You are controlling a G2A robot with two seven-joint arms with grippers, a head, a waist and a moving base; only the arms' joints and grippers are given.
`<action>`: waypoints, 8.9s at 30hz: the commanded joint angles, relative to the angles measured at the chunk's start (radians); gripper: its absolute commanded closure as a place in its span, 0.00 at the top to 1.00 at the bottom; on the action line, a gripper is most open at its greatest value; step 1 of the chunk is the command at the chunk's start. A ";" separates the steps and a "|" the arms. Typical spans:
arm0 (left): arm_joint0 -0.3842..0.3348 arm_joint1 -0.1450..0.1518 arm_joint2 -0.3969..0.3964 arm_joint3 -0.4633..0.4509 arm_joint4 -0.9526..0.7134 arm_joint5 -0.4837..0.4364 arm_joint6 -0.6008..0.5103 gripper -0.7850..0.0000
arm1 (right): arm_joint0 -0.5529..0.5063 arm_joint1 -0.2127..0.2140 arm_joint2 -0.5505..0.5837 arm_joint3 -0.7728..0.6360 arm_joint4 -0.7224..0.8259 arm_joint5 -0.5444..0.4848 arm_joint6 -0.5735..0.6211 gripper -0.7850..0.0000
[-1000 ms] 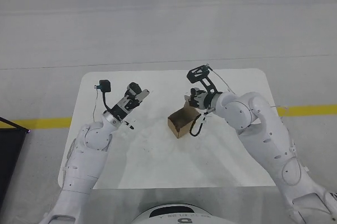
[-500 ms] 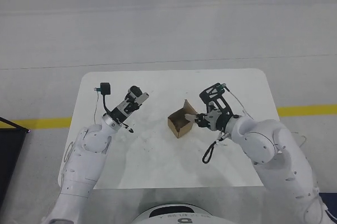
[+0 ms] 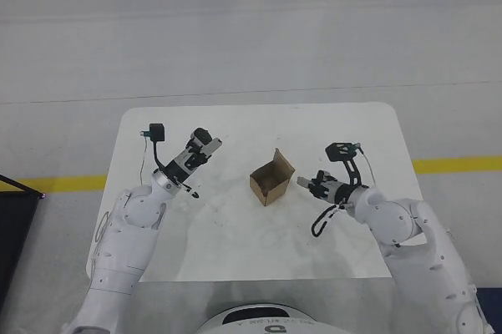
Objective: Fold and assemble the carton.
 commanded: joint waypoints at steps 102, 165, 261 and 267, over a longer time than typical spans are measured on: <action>0.000 0.000 0.000 0.000 0.000 0.000 0.000 1.00 | 0.374 -0.026 -0.138 0.124 0.154 -0.196 0.252 0.00; -0.062 0.036 0.180 -0.031 0.727 0.132 -0.020 1.00 | 0.345 0.166 -0.033 0.095 0.234 -0.139 0.343 1.00; -0.073 0.051 0.210 -0.025 0.760 0.248 0.127 1.00 | 0.886 -0.081 -0.711 0.670 0.113 0.169 0.451 0.00; -0.077 0.054 0.202 -0.041 0.775 0.264 0.125 1.00 | 0.781 -0.037 -0.604 0.563 0.097 0.257 0.410 0.02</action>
